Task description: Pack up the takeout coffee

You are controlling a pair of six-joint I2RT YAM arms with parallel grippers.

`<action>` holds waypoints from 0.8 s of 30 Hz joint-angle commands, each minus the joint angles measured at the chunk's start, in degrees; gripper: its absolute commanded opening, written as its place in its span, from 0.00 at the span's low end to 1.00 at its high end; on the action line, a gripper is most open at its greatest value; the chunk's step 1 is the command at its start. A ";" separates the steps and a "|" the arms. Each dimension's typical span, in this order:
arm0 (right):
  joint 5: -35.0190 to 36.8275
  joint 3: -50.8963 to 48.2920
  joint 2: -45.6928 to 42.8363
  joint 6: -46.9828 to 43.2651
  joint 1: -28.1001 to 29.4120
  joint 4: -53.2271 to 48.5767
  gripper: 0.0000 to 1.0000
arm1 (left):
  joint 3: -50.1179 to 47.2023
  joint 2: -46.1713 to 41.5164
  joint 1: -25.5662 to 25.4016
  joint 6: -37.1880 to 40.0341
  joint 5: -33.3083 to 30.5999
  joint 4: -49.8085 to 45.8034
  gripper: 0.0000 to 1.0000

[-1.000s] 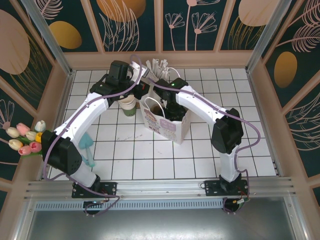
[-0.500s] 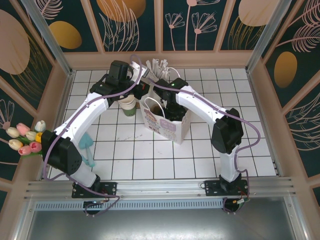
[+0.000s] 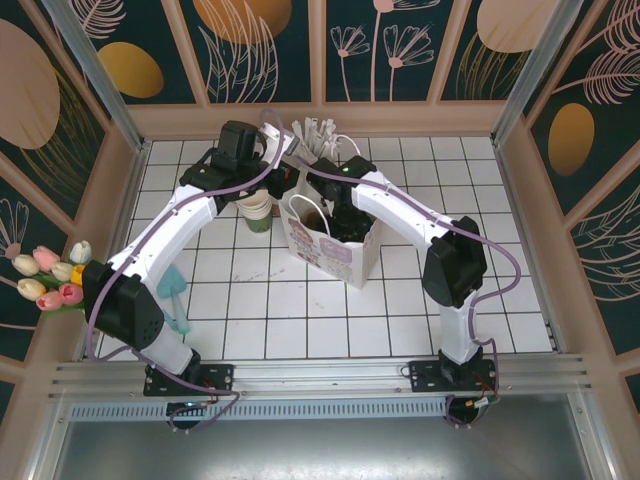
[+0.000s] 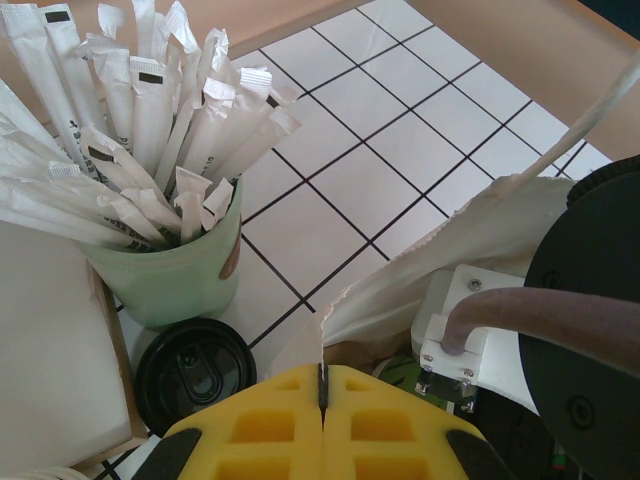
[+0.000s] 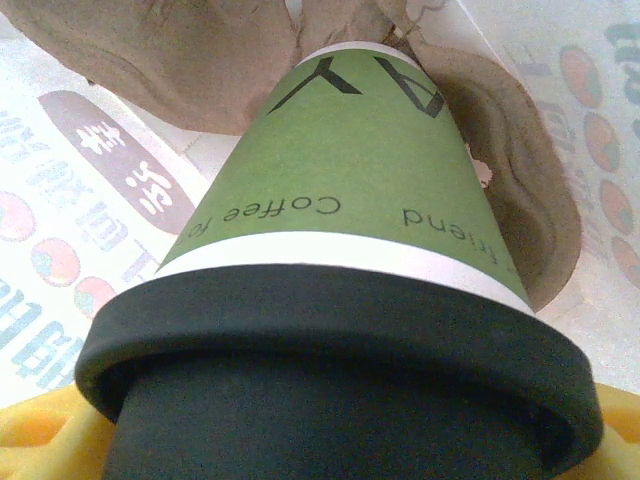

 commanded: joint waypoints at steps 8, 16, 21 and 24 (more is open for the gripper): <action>2.34 1.64 -0.05 1.63 0.30 -3.62 0.59 | 4.18 0.98 -0.12 -1.32 0.80 -0.01 0.00; 1.78 3.72 0.19 -1.10 0.98 -3.17 0.59 | 15.46 9.18 -0.04 0.77 -2.81 -6.34 0.00; 1.66 -0.24 -0.53 -0.96 0.77 -2.83 0.59 | 23.24 13.86 -0.05 0.49 0.94 -10.03 0.00; 2.80 -3.27 -0.37 -0.45 -0.36 -2.30 0.59 | 22.97 14.30 -0.06 0.12 0.78 -10.49 0.00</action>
